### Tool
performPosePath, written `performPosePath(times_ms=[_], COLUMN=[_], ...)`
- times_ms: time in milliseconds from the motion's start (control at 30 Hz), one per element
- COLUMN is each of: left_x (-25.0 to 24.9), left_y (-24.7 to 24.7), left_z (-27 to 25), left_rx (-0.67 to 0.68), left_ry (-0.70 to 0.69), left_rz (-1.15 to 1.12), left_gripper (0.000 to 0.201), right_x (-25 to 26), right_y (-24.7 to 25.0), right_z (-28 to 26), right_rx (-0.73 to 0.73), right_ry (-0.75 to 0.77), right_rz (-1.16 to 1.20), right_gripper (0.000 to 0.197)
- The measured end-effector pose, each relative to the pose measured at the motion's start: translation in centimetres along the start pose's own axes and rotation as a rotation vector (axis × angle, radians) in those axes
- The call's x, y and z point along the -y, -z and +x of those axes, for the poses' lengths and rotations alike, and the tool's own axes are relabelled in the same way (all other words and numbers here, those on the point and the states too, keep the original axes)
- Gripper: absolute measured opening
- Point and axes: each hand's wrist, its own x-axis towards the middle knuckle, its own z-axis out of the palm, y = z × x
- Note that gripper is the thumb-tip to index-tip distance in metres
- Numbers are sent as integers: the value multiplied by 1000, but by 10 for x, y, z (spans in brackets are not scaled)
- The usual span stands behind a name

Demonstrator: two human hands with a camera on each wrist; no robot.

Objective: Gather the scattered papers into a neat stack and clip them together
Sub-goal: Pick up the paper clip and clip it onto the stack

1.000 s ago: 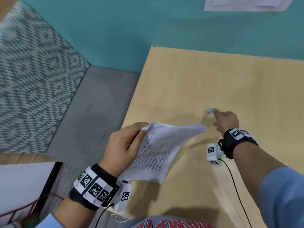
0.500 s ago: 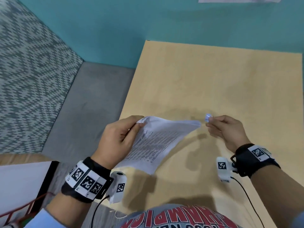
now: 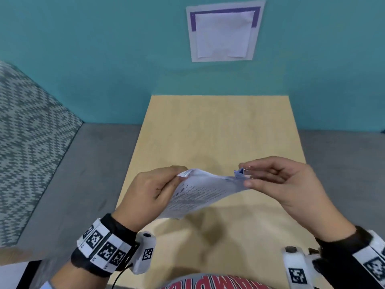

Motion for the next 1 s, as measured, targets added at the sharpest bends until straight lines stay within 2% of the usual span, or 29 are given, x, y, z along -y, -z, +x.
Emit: performPosePath(times_ms=[67,200,367,533,733,867,1000], left_x=[-16,-36,-52,-58,-61,-61,-65], left_y=[-4,-13,-22,-22,-18,-17,-19], left_z=[-4,-7,-15,-23,-28,-31,-32], left_rx=[13,62,83,111,66,33,60], left_ry=[-35,-70,-125,-147,-144,-143,-168], left_rz=[-3,-3,31,24,12,5,35], left_gripper=[23,24,22,26,25,22,21], right_x=[21,39,37,39,44,43,38], right_y=[-8,-16,-14,-9,-5,-9,-18], right_z=[-16,-35,-46,-57,-65,-71,-69], right_rx=[47,19,-8,16,8,-33,-17], right_ry=[84,176,188,180,189,244,308], right_rz=[-146,-309,-427,-507,-476,-481,-524], right_gripper=[26,16,12,9,11,13,12])
